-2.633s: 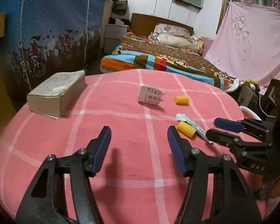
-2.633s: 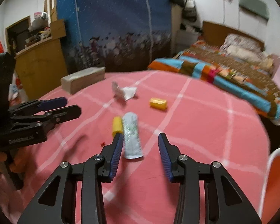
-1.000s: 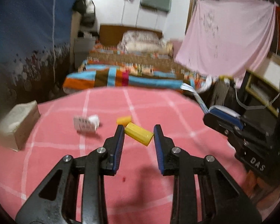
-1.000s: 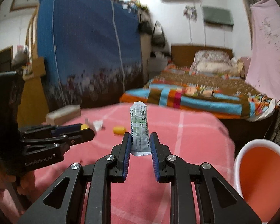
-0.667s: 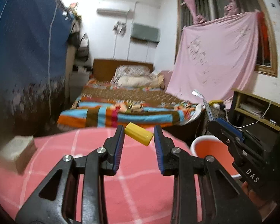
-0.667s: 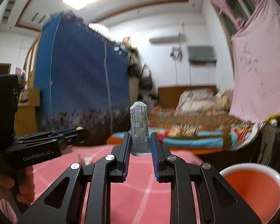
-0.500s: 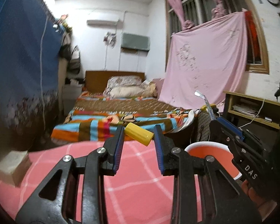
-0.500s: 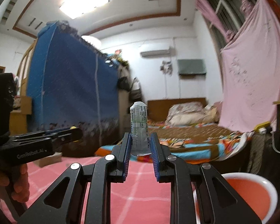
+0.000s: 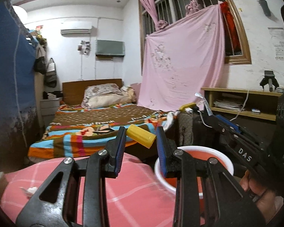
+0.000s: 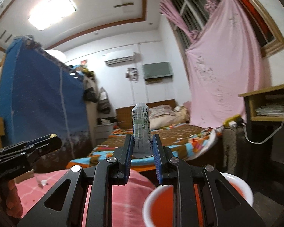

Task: Collect trash
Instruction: 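Carry the yellow cylinder and white tube over the bucket, then open both tools over the bucket to drop cylinder and tube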

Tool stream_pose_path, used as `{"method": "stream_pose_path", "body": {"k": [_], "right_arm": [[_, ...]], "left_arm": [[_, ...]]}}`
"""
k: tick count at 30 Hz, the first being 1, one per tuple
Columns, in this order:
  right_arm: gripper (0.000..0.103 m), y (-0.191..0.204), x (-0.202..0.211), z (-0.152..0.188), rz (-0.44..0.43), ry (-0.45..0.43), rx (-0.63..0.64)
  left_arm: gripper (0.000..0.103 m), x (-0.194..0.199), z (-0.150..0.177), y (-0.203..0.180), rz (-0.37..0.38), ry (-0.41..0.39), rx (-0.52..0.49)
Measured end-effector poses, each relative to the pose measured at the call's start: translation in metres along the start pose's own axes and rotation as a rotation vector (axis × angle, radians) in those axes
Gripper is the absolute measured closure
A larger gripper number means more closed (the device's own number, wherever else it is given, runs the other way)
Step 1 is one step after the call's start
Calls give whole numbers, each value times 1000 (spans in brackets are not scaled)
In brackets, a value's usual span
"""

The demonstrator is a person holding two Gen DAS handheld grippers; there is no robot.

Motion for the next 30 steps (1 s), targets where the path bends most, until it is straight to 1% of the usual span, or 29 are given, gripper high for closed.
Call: {"method": "stream_pose_path", "body": {"k": [2,5,8,14,18,21,23,30], "right_arm": [[84,-9,0,1,23,10,-14],[84,-24,-2,5,63,42,-35],[84,-33,-5,10,96,82,-55],[84,-46,-10,21,144,166,-83],[83,-54,-9,26,167,199,-102],[83,-60,-11,31,179,231,-128],[83,-62,-12,33,183,246,-141],[83,-70,-15,39,197,283,-172]], "left_arm": [[90,-8,2,-8,24,18,3],[90,-20,9,-23,84,71,12],[90,-32,15,-34,128,117,15],[90,-54,27,-56,180,200,21],[90,-70,39,-67,226,294,59],[90,-78,50,-71,242,352,95],[90,-82,55,-72,240,377,108],[90,-94,60,-74,239,432,159]]}}
Point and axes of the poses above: each gripper's, at about its wrist camera, not at the fingertips, and x roughly against the way its jaws point, y to its left, z to its underside, the point moved 5 cm from there along -x, roughly the way its jaws point, and after that the axes turned 3 degrees about -z, right-handed, at the moved point
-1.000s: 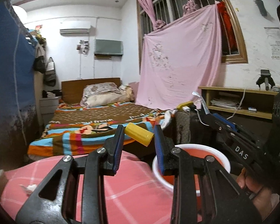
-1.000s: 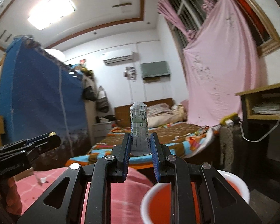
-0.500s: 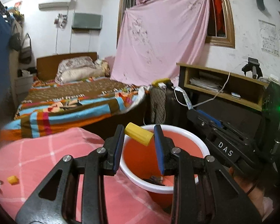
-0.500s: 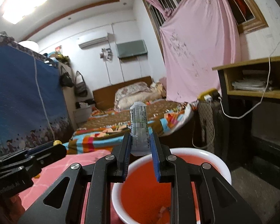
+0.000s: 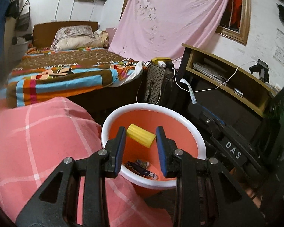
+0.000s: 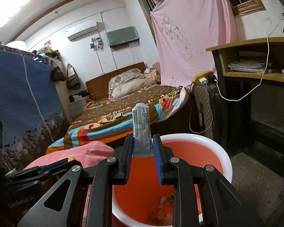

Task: Collect trash
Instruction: 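Open both tools over the bucket to drop cylinder and tube, then move both open tools back over the table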

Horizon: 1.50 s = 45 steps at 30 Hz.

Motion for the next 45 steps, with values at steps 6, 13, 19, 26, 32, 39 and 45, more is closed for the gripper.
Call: {"method": "stream_pose_path", "body": {"k": [6,13,19,26,32,39,45], "right_arm": [[83,-8,-5,5,16,38,-26],[83,-12,-8,8,29,58,-42],[67,-9,-7,8,28,59,-37],[58,-2,-5,6,16,31,-28],[55,9,-3,3,9,-3,-8],[19,22,7,-5,-19,-94,7],[0,42,19,-10,-93,-185,38]], "left_arm": [[85,-13,-2,3,-1,52,65],[78,-12,-2,5,-1,54,100],[74,-2,-5,14,-35,24,101],[64,18,-7,30,-97,-30,98],[41,38,-9,49,-175,-87,106],[13,78,-6,83,-288,-228,159],[13,111,5,109,-384,-308,183]]}}
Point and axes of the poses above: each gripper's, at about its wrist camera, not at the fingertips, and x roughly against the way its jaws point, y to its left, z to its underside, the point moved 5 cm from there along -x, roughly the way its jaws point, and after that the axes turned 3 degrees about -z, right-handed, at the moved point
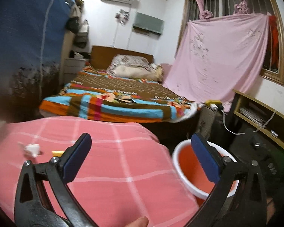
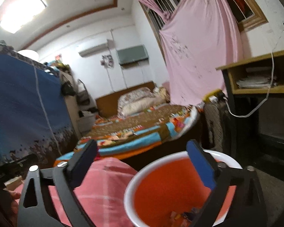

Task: Collect trash
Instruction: 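Move both open tools back over the table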

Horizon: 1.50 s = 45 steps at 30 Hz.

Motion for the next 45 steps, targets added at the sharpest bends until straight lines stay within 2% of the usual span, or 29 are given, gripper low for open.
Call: {"method": "stream_pose_path", "body": {"k": [8,17,21,30,33,40,45], "right_arm": [[0,52,14,-4,-139,-102,92],[0,112,19,1,-260,-122,148],[0,133,25,2,-293,-154,185],[0,185,9,5,-313,-184,283],[0,204,-6,9,-339,-162,328],[0,228,-52,29,-358,-47,373],[1,237,-83,59,-408,138,398]], "left_arm": [[13,35,-5,46,-106,-99,1],[13,80,-9,100,-242,-220,-58],[13,94,-12,119,-283,-265,-63],[13,91,-18,160,-359,-282,-85],[13,83,-19,170,-375,-284,-92],[13,57,-16,186,-367,-205,-39],[13,32,-9,189,-371,-81,-36]]}}
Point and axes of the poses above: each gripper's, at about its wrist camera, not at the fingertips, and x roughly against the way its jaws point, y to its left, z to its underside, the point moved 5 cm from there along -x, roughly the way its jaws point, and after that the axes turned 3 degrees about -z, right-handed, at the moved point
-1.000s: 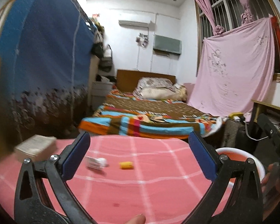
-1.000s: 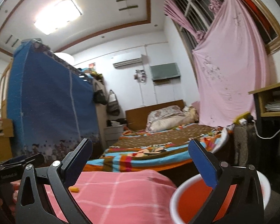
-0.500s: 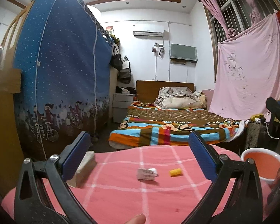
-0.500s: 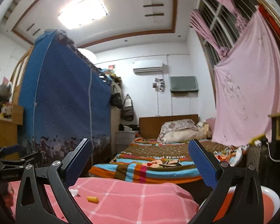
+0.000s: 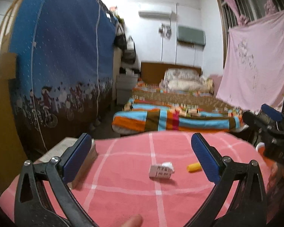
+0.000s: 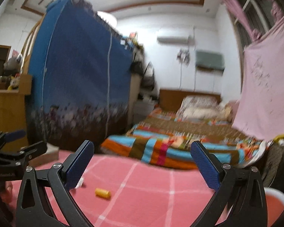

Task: Collect trash
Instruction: 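Move both open tools back over the table, then grasp the crumpled white paper with left tool while right tool grasps small yellow cylinder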

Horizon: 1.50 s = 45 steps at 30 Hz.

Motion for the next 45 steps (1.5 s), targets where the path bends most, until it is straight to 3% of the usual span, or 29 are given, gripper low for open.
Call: {"method": "stream_pose_path", "body": {"k": [3,5,6,12,17,23,33,37,42,43,44,45], "right_arm": [[8,0,-14,12,-12,91,-17],[22,-2,-20,16,-20,136,-32],[23,-1,-23,18,-25,152,-37],[41,5,-53,47,-121,350,-98],[50,18,-62,55,-150,419,-68],[58,31,-70,64,-181,485,-23],[66,52,-87,78,-286,610,2],[74,52,-89,81,-312,631,-20],[74,54,-86,80,-319,620,-10],[74,53,-84,78,-314,608,-10],[74,53,-82,76,-311,597,-12],[74,52,-80,75,-308,583,-15]], "left_arm": [[14,-17,7,-4,10,92,-12],[16,-26,12,-6,19,145,-16],[17,-30,14,-7,30,168,-15],[37,-49,28,-17,126,302,-21],[61,-62,38,-23,143,394,-35],[86,-66,40,-10,160,420,30],[87,-66,39,-5,158,415,61],[87,-67,39,-3,153,418,67],[89,-66,40,-1,146,422,66],[91,-66,40,1,146,423,70],[103,-65,40,2,148,425,75],[103,-65,41,3,151,434,78]]}}
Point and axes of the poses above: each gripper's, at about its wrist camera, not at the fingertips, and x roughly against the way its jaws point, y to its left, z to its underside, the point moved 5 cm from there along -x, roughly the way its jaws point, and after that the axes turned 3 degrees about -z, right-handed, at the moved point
